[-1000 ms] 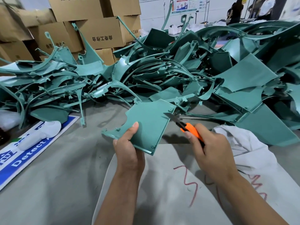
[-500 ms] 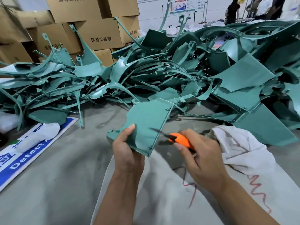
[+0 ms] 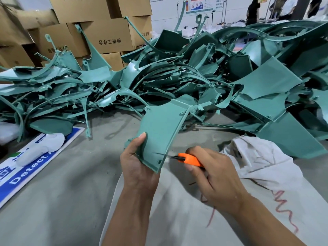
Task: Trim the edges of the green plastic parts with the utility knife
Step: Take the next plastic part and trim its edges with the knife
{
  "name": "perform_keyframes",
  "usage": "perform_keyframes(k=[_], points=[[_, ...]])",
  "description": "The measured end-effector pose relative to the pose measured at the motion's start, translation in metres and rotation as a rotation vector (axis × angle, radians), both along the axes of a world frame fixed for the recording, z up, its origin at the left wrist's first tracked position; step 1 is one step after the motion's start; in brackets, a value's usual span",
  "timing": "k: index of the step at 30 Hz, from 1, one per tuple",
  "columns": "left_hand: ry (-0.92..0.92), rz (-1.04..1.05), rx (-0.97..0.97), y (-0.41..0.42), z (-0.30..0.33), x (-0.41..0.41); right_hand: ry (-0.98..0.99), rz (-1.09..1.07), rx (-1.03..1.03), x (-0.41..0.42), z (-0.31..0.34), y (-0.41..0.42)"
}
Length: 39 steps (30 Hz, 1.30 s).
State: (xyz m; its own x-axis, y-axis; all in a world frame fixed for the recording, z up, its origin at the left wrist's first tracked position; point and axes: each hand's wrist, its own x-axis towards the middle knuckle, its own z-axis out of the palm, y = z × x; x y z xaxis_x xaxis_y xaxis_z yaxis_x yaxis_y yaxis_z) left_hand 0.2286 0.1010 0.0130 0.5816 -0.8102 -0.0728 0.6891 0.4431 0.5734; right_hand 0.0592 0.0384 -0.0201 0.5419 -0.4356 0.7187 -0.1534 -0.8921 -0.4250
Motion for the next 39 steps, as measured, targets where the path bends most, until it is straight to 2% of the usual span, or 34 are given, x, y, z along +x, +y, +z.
perform_keyframes(k=[8, 13, 15, 17, 19, 21, 24, 26, 29, 31, 33, 36, 39], points=[[0.023, -0.026, -0.004, 0.002, 0.002, -0.002, -0.139, -0.191, 0.039, -0.004, 0.002, -0.008], [-0.022, -0.054, 0.012, 0.004, -0.001, -0.002, -0.273, -0.441, 0.118, -0.010, 0.003, -0.025], [-0.022, -0.048, 0.021, 0.004, 0.000, -0.002, -0.313, -0.474, 0.151, -0.013, 0.002, -0.030], [-0.046, -0.018, 0.034, 0.001, 0.001, -0.005, -0.375, -0.332, 0.270, -0.014, 0.003, -0.028], [-0.057, 0.027, 0.005, -0.004, 0.000, -0.010, -0.445, -0.058, 0.574, -0.012, 0.009, -0.019], [-0.039, 0.049, -0.026, -0.009, -0.003, -0.016, -0.369, 0.100, 0.871, -0.008, 0.013, -0.010], [-0.135, 0.027, -0.044, -0.012, -0.014, -0.022, -0.288, 0.260, 1.068, 0.001, 0.010, -0.003], [-0.310, -0.074, -0.093, -0.011, -0.018, -0.024, -0.354, 0.254, 1.121, 0.004, 0.009, -0.003], [-0.478, -0.391, -0.352, -0.007, -0.020, -0.017, -0.587, 0.232, 1.238, 0.000, 0.013, -0.011], [-0.441, -0.516, -0.381, -0.007, -0.015, -0.014, -0.757, 0.257, 1.298, -0.007, 0.014, -0.022], [-0.341, -0.546, -0.272, -0.005, -0.013, -0.010, -0.846, 0.278, 1.373, -0.014, 0.014, -0.033], [-0.202, -0.663, -0.130, -0.001, -0.016, 0.002, -0.779, 0.290, 1.459, -0.022, 0.016, -0.042], [-0.307, -0.870, -0.142, 0.001, -0.019, 0.011, -0.696, 0.279, 1.485, -0.028, 0.018, -0.045]])
